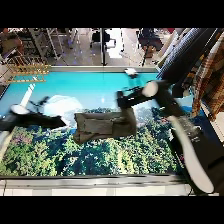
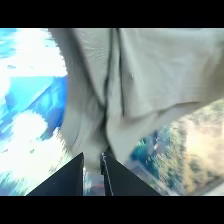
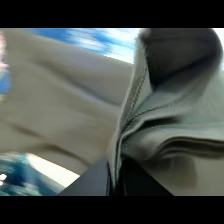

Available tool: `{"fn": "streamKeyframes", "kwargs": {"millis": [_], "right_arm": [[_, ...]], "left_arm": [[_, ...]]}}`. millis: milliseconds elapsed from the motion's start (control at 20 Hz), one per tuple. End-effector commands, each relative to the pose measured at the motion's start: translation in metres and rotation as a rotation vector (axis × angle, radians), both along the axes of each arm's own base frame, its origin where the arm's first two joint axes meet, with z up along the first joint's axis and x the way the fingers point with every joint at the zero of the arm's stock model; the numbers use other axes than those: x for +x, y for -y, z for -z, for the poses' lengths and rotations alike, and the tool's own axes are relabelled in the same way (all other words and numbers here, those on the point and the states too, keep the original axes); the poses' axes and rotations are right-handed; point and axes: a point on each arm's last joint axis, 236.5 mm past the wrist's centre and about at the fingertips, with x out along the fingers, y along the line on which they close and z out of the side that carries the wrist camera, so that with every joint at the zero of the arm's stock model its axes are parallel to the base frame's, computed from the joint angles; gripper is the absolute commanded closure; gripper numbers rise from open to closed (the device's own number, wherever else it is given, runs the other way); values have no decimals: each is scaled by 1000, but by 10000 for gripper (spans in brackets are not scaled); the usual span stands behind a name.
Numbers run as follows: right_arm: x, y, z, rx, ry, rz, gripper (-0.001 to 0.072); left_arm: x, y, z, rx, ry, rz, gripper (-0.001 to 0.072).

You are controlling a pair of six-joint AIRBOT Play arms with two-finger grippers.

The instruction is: Fold the clothes and pants, and hang the long-sleeved shirts on hangers.

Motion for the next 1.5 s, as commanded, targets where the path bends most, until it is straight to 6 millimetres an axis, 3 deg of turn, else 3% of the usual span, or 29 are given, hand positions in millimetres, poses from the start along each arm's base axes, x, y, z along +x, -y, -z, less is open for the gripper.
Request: {"fn": "streamKeyframes", "kwargs": {"millis": [0,50,100,150,200,300,400,450,550,650,750,850,900,1000,1150,1300,1450], "right_arm": [[-29,-146,22,127,128,-139,693],[-40,-176,51,132,120,-169,691],[-49,-196,77,133,100,-188,619],[-58,-206,98,127,67,-200,355],[-62,-208,103,118,62,-228,220],[-53,-197,68,94,135,-299,220],[-16,-147,14,91,190,-228,220],[5,-105,-8,91,189,-156,220],[27,-13,-19,71,84,-10,215],[11,58,4,81,-156,61,187],[-11,99,40,131,-355,107,149],[-21,121,84,166,-458,189,112],[-23,126,105,174,-480,210,49],[-19,126,136,222,-518,213,14],[7,111,161,338,-541,207,13],[22,93,174,397,-596,140,13],[27,60,165,481,-645,26,14]], "left_arm": [[-36,-47,-57,-15,-13,-63,598],[-40,-53,-64,-4,-1,-73,599],[-42,-56,-68,4,10,-80,599],[-42,-56,-69,4,12,-79,599],[-41,-51,-67,1,8,-67,599],[-38,-37,-60,-5,-4,-33,599],[-34,-14,-48,-8,-21,19,599],[-31,-2,-41,-8,-27,45,599],[-20,27,-23,1,-23,89,599],[-3,56,1,21,1,111,599],[4,83,32,35,-13,138,600],[-4,98,70,38,-92,171,648],[-11,102,89,39,-144,187,695],[-22,99,114,28,-246,170,700],[-21,90,120,21,-271,148,700],[-21,87,119,18,-276,144,701],[-26,89,117,11,-293,158,700]]}}
